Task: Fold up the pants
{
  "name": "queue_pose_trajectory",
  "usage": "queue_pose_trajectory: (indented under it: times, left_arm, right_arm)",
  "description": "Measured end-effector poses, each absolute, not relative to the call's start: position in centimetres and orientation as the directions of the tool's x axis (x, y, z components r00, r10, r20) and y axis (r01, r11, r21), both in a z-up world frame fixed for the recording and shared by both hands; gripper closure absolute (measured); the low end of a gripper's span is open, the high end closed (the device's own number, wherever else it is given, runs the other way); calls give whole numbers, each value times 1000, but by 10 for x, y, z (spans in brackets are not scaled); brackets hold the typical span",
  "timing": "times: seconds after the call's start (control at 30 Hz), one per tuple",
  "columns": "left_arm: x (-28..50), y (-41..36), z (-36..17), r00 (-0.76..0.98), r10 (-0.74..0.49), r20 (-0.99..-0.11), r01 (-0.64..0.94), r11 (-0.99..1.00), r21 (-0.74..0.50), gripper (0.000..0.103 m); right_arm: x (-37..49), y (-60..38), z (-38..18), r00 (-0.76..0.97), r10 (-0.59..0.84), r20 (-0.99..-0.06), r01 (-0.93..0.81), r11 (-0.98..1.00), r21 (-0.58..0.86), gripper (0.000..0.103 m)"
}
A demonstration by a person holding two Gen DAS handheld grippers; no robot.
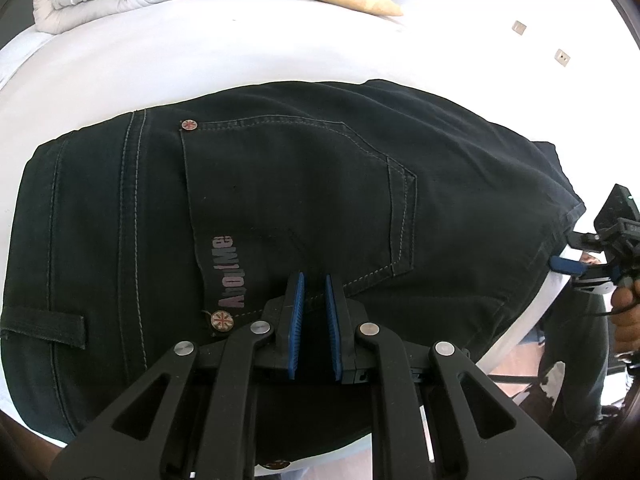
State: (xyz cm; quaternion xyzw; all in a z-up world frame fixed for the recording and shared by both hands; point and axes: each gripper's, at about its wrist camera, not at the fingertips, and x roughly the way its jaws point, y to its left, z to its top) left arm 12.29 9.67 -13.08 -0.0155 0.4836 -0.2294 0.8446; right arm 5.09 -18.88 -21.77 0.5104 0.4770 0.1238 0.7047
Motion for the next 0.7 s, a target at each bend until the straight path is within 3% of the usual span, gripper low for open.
queue_pose_trajectory:
  times: [0.17, 0.33, 0.67, 0.7]
  left_arm:
    - [122, 97, -131, 427, -401, -810, 374, 894, -246, 91]
    - [121, 94, -128, 422, -386, -820, 393, 893, -219, 92]
    - [113, 100, -123, 410, -365, -836, 416, 890, -185, 91]
    - [112, 98, -121, 420, -358, -834, 409, 895, -179, 91]
  right_arm:
    - [54, -180, -230, 513, 677, -527, 308, 428, 850, 69]
    - [65, -169, -238, 487, 695, -529, 281, 449, 848, 98]
    - [51, -158, -246, 492, 703, -514, 232, 463, 856, 101]
    - [52, -159, -245, 493, 707, -506, 235, 452, 861, 96]
